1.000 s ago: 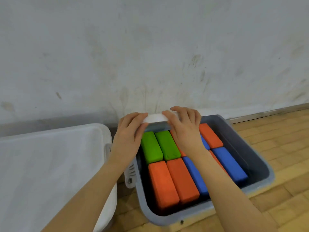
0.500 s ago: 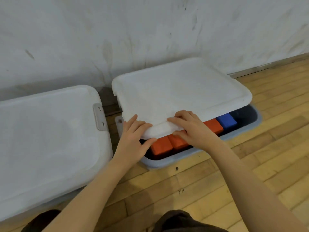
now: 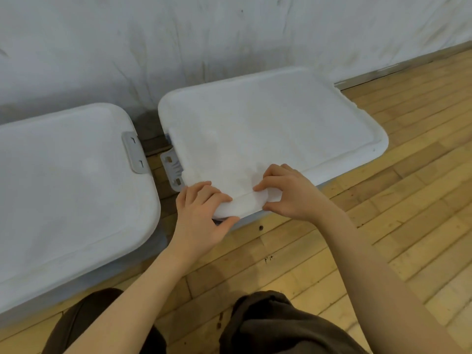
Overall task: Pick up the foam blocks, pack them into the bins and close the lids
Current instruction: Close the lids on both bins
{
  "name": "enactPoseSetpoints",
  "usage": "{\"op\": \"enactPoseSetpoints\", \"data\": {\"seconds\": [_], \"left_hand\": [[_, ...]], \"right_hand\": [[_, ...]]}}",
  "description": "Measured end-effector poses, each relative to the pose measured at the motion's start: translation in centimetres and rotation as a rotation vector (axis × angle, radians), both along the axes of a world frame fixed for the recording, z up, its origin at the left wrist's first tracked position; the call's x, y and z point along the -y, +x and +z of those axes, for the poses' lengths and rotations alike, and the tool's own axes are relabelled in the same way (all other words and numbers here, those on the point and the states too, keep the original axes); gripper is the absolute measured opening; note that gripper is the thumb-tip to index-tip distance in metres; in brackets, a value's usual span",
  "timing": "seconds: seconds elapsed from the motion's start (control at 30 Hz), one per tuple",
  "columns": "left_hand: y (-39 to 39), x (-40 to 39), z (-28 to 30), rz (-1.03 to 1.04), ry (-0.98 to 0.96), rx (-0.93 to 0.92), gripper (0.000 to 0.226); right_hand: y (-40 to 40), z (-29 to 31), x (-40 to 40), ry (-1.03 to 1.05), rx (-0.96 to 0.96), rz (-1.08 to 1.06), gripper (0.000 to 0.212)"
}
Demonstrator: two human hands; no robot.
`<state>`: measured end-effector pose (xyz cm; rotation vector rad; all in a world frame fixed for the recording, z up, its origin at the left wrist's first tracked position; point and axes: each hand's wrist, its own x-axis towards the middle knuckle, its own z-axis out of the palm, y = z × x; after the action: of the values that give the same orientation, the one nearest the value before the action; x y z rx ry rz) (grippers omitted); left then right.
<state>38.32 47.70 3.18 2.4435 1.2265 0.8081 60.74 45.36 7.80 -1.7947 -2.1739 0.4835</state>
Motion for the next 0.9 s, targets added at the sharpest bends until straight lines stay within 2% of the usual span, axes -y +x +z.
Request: {"op": "enactPoseSetpoints", "data": {"seconds": [0.07, 0.17, 0.27, 0.4, 0.53, 0.6, 0.7, 0.9], "left_hand": [[-0.2, 0.2, -0.2, -0.016, -0.015, -0.053, 0.038], [-0.5, 0.4, -0.2, -0.025, -0.078, -0.028, 0.042], [-0.7, 0.2, 0.4, -0.009, -0.119, -0.019, 0.05], [-1.1, -1.6, 1.4, 0.119, -0.198, -0.074, 0.066], [-1.7, -5.1, 2.2, 0.312, -0.048, -0.321, 0.074], [-2.4, -7.2, 2.5, 0.347, -0.066, -0.402, 0.084], [-3.2, -9.7, 2.5, 0.336, -0.138, -0.486, 0.099], [-4.1, -14.3, 1.8, 0.226, -0.182, -0.637, 0.1]], "right_hand": [[-0.4, 0.3, 0.2, -0.068, 0.054, 0.008, 0.03], [-1.0, 0.7, 0.0, -0.093, 0.062, 0.016, 0.024], [-2.1, 0.6, -0.7, -0.022, 0.062, 0.035, 0.028], [-4.3, 0.0, -3.1, 0.12, 0.009, -0.012, 0.029], [-5.7, -0.4, -6.4, 0.161, 0.013, -0.075, 0.032], [-6.3, -0.8, -8.1, 0.13, 0.036, -0.079, 0.036], [-7.3, -1.6, -10.0, 0.083, 0.114, -0.056, 0.045], [-8.6, -3.2, -13.2, 0.012, 0.227, -0.081, 0.052]]}}
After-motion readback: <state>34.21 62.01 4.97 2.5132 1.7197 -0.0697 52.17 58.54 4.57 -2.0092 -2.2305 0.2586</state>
